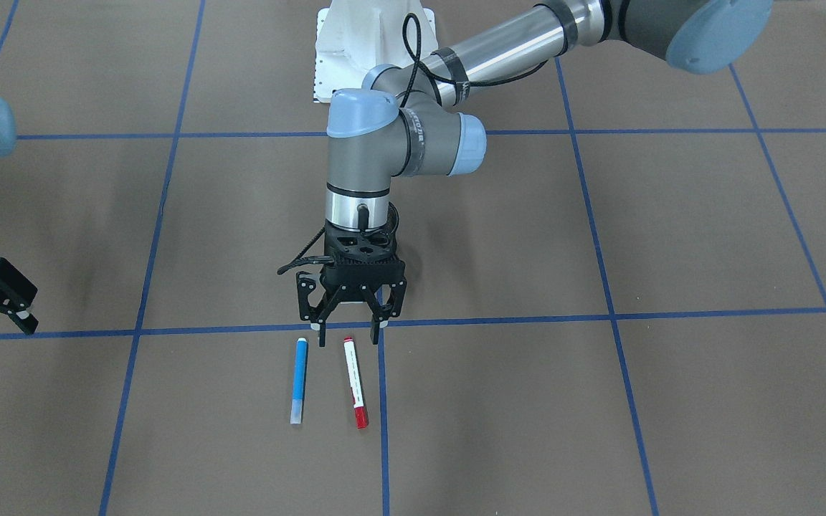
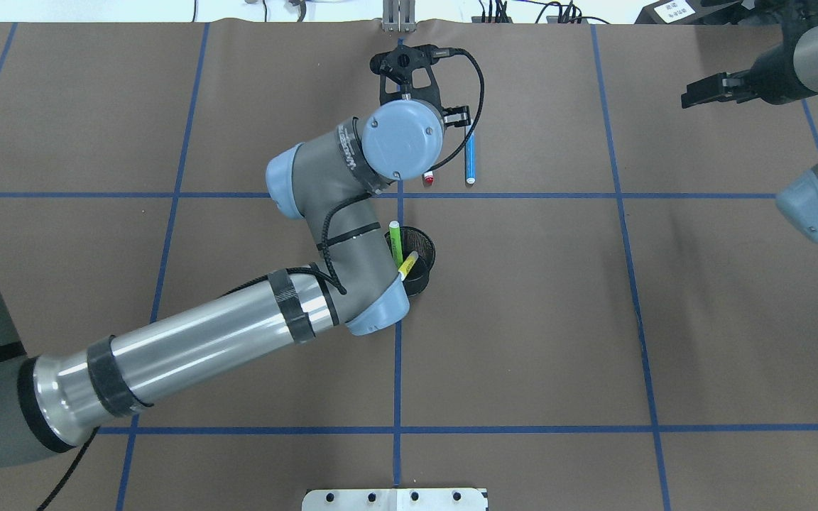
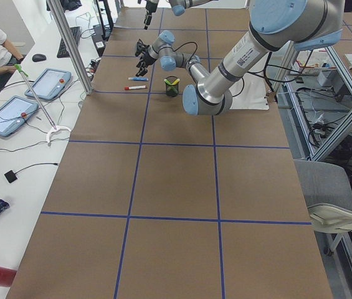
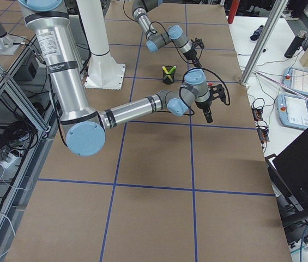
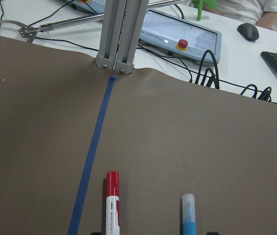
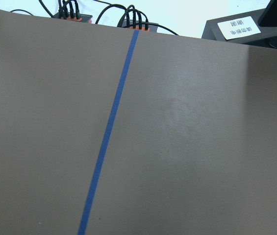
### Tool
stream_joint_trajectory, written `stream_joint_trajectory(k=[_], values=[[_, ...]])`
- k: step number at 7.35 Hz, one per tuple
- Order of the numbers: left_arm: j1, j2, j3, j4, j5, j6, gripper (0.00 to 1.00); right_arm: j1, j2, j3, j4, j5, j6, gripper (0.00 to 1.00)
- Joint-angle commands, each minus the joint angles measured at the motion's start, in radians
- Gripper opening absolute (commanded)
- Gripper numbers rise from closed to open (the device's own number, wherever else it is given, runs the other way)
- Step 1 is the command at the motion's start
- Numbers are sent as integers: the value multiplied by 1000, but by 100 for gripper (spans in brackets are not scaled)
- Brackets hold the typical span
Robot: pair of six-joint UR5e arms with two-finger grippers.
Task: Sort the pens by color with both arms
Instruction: 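Lift the white marker and lay it beside the blue pen, open left gripper, then withdraw the left arm while the right gripper reaches over the cup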
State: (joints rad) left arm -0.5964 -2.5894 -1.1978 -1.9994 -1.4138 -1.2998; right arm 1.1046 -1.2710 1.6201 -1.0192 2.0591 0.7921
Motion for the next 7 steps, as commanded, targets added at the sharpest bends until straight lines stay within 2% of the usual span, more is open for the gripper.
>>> stream_joint_trajectory(k=[1, 2, 3, 4, 5, 6, 7], values=[[-159, 259, -327, 143, -263, 247, 77, -186, 114, 27, -15, -146, 252, 99], [-240, 346, -377, 143, -363, 364, 76, -269, 158, 84, -121, -201, 300, 99], [-325, 414, -381, 140, -513, 428, 76, -323, 268, 124, -320, -201, 338, 99], [-418, 470, -381, 139, -642, 526, 76, -380, 391, 112, -475, -201, 357, 99], [-492, 535, -379, 140, -748, 607, 76, -414, 463, 59, -524, -183, 357, 98], [-557, 582, -379, 140, -836, 628, 76, -423, 580, -101, -526, -37, 334, 96], [-594, 628, -390, 133, -905, 657, 76, -425, 728, -299, -527, 57, 296, 96]])
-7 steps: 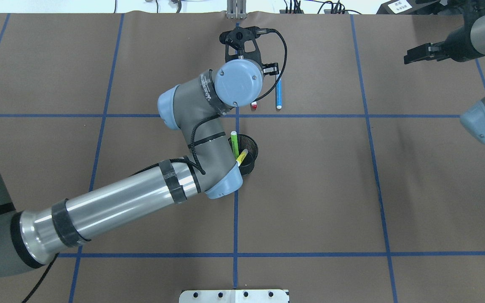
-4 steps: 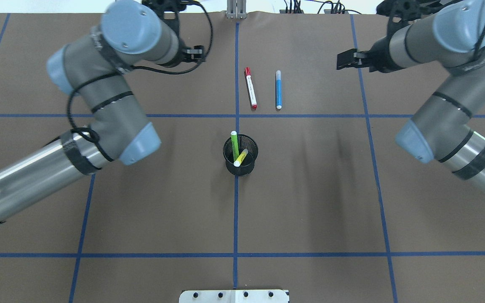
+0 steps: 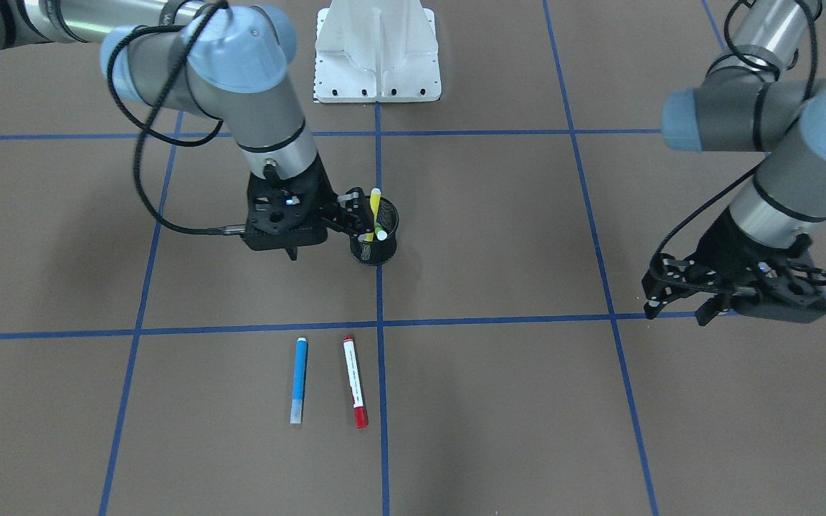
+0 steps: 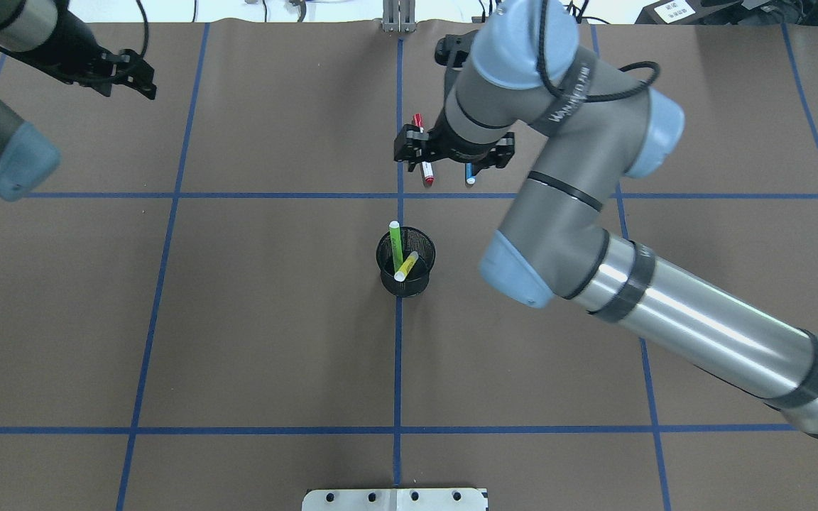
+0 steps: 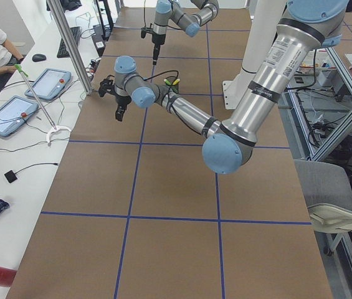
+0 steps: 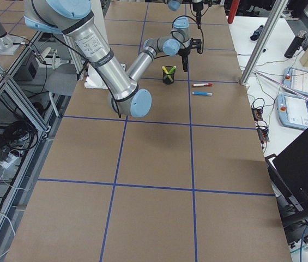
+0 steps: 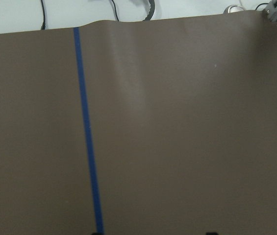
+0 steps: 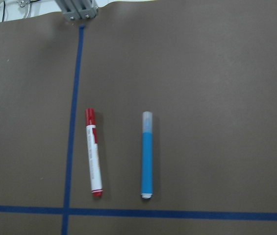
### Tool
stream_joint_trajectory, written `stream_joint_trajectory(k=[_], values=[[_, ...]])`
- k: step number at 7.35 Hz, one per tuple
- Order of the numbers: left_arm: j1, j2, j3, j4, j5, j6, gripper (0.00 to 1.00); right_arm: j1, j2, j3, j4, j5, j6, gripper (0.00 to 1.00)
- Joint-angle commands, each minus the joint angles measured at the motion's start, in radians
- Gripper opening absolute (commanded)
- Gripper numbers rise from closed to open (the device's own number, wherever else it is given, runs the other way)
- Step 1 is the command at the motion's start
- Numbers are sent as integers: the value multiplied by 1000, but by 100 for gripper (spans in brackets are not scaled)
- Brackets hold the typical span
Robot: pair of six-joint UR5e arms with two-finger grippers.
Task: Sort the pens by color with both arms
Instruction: 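Withdraw the left arm while the right gripper reaches over the cup, then lower the right gripper into the cup and grasp the green pen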
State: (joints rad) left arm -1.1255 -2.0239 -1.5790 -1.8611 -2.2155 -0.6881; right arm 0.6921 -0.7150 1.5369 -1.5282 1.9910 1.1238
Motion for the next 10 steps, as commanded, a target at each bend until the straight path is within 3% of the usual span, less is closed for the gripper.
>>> stream_joint_trajectory(k=[1, 2, 4, 8, 10], values=[[-72, 103, -42, -6, -116, 54, 76, -14, 213, -310, -20, 153, -150, 93], [-73, 126, -65, -7, -115, 55, 77, -8, 218, -336, -91, 220, -286, 92], [-71, 143, -78, -7, -107, 42, 78, 4, 274, -348, -307, 222, -468, 89], [-68, 148, -82, -7, -101, 41, 81, -25, 292, -422, -337, 222, -547, 77], [-65, 148, -82, -7, -78, 39, 81, -32, 293, -420, -337, 227, -549, 57]])
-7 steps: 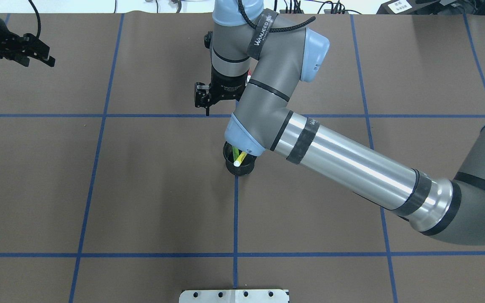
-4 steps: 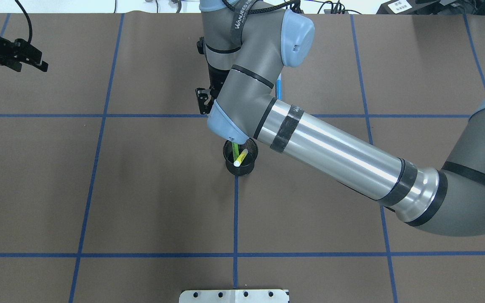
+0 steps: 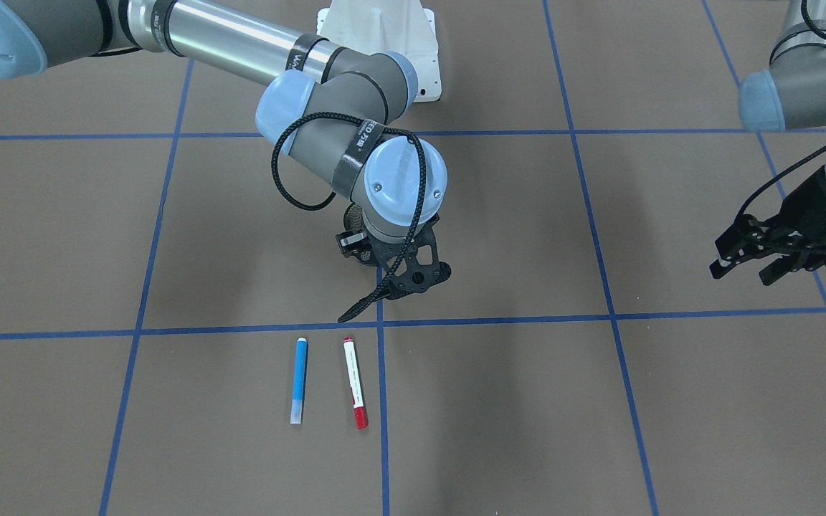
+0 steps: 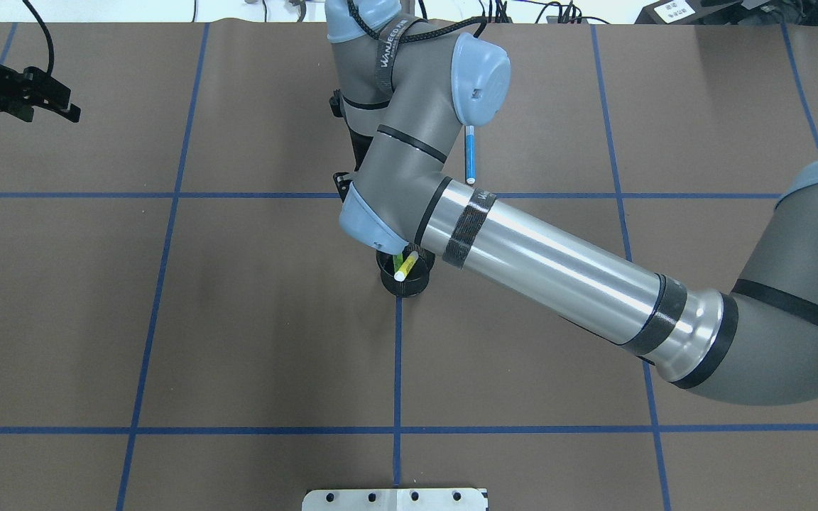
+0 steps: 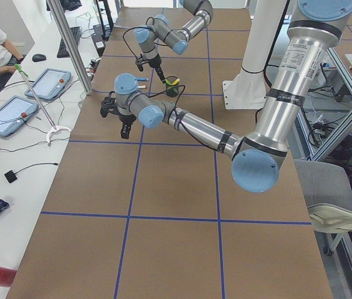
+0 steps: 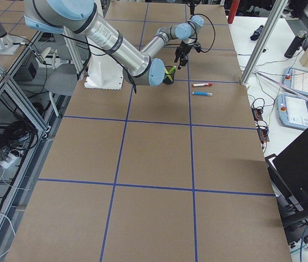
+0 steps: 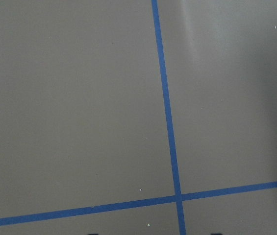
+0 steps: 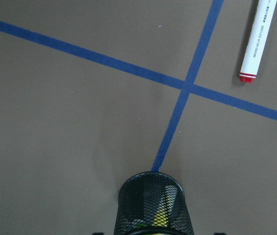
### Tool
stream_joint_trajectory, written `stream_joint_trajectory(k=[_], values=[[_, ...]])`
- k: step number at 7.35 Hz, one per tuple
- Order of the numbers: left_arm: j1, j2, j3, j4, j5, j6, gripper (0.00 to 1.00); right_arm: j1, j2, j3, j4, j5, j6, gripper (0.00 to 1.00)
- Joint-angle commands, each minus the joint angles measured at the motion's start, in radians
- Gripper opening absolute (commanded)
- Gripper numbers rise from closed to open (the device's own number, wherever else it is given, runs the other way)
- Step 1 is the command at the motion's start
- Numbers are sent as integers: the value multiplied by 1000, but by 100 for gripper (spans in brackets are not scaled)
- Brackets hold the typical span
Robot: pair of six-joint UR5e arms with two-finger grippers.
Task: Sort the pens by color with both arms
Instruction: 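Lower the right gripper into the cup and grasp the green pen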
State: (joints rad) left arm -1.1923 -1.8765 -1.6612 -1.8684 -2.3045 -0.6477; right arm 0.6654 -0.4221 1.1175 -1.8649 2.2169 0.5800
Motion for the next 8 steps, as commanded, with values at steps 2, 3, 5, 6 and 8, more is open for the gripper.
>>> stream_joint_trajectory(k=[2, 3, 5, 6, 8], values=[[3, -1, -2, -2, 11, -15, 81, -16, -4, -2, -2, -3, -5, 51], [3, -3, -3, -2, 11, -27, 81, -18, -4, -1, -2, -3, -5, 50], [3, -4, -6, -2, 11, -29, 81, -18, -3, 2, -22, -5, -5, 48], [3, -3, -6, -2, 11, -29, 81, -17, -4, 2, -22, -5, -5, 38], [3, -3, -12, -3, 17, -30, 81, -12, -4, 4, -23, -5, -5, 0]])
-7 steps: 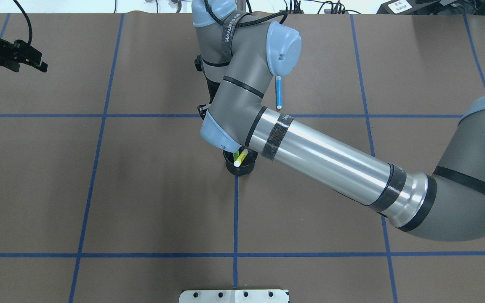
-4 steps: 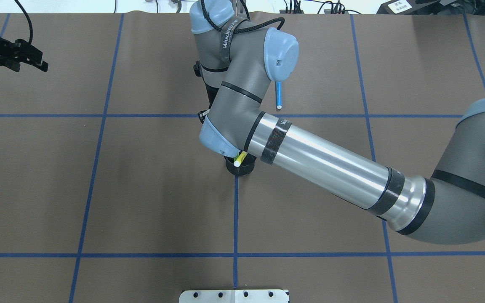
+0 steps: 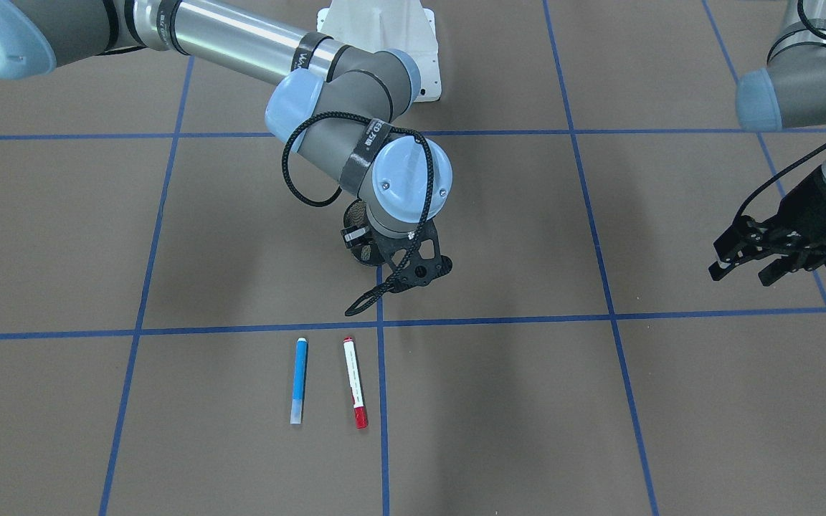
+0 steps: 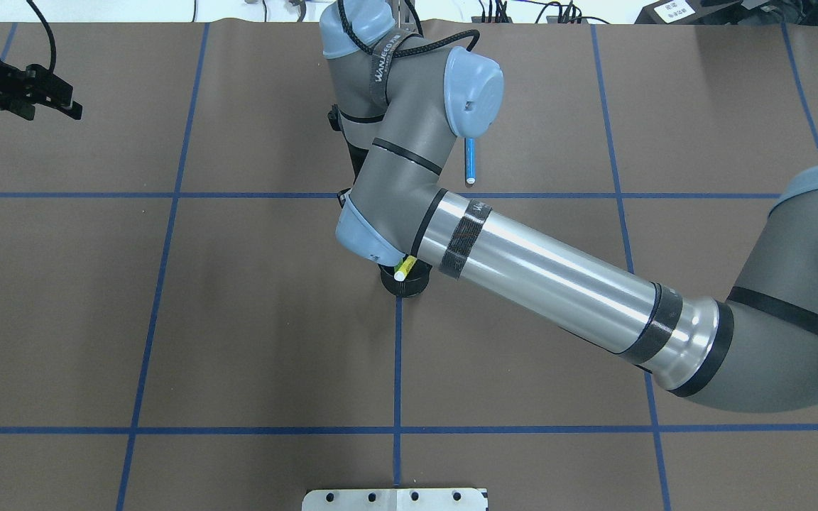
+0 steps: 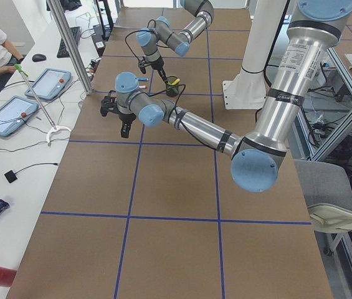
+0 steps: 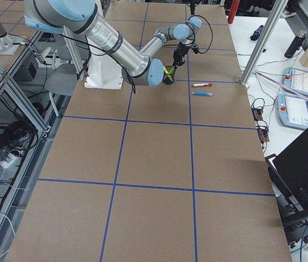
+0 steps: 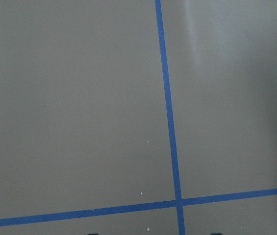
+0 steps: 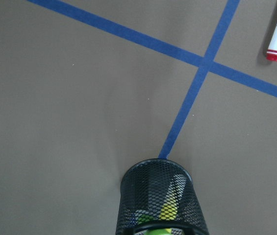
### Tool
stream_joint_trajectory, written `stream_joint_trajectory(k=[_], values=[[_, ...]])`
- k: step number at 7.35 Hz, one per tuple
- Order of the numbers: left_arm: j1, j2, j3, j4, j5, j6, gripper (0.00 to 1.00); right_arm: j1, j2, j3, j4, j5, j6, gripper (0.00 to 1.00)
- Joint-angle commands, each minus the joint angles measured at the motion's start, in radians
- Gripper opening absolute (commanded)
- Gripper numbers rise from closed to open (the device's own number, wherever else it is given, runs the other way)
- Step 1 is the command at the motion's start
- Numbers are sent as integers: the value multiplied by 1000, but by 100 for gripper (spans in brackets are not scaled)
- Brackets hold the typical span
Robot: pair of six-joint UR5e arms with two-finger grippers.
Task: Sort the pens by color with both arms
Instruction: 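Lower the right gripper into the cup and grasp the green pen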
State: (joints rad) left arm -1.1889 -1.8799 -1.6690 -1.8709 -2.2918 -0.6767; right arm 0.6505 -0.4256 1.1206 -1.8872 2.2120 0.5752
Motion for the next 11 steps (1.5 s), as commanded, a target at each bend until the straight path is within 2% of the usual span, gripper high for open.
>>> stream_joint_trajectory(k=[1, 2, 4, 6, 8, 9, 10, 11], values=[[0, 2, -8, -1, 5, -1, 81, 9, 1, 2, -1, 5, 0, 0], [2, 2, -8, -1, 5, -3, 82, 12, 1, 5, -6, 5, 2, 0], [2, 1, -8, -1, 5, -12, 82, 56, 22, 97, -129, 14, 0, 0], [5, 1, -6, -1, 5, -24, 82, 106, 47, 157, -148, 41, 0, 0], [5, -2, -8, -2, 3, -26, 82, 126, 68, 203, -142, -7, 11, 0], [5, -7, -8, -2, 3, -26, 82, 126, 70, 217, -97, -119, 23, 0], [5, -7, -8, -2, 3, -24, 82, 123, 21, 222, 74, -227, 135, 0], [5, -8, -8, -4, 3, -24, 83, 89, -66, 216, 358, -364, 256, 0]])
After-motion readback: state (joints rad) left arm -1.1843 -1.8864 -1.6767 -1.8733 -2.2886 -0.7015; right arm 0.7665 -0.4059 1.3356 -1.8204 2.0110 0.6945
